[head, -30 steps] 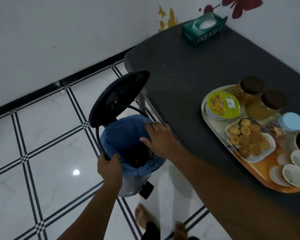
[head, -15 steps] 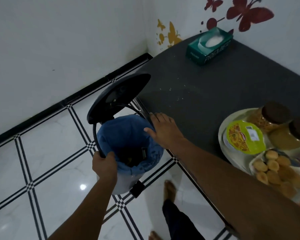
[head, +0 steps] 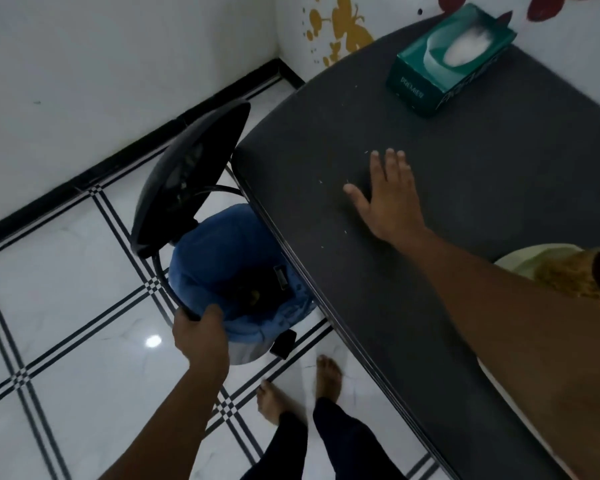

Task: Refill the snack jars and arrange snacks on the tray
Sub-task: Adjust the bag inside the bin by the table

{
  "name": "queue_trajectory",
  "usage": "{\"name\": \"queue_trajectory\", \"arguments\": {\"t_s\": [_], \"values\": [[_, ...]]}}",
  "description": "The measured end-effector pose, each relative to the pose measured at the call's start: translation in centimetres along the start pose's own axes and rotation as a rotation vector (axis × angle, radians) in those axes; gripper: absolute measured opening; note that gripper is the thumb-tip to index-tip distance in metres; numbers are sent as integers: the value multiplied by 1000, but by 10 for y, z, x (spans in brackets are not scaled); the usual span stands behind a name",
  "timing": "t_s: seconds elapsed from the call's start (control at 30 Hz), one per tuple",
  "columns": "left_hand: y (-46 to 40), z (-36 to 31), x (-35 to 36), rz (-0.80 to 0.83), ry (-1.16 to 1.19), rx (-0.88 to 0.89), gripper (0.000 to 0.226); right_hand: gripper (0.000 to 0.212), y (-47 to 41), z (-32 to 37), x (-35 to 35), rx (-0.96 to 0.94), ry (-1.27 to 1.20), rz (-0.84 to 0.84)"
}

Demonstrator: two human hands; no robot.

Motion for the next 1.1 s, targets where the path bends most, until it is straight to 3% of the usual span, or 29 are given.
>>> {"name": "queue_trajectory", "arguments": {"t_s": [0.2,0.6,0.73,0.83,0.97,1.1], "values": [[-10,-2,15,61,-24,-10,15,102,-2,-6,18,64,25,22],[-5,-8,19,93,-21,-43,21,97,52,111,60,-45,97,42],[-4,-10,18,79,-22,-50,20,89,72,161,77,-234,99,49],[-4,-13,19,82,-12,-53,22,79,74,183,72,-403,-122,37],[-11,-16,20,76,2,-55,23,70,32,144,34,-246,-459,-94],[-16,-10,22,76,15,-62,23,82,-26,74,8,-97,-285,-103]]}}
Point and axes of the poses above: each hand's wrist, its own y-axis away from the middle knuckle, its own x-axis out of the palm, z = x × y, the point moved 7 cm from there along -y, towards the middle knuckle, and after that the axes turned 8 degrees about z, right-handed, at the moved point
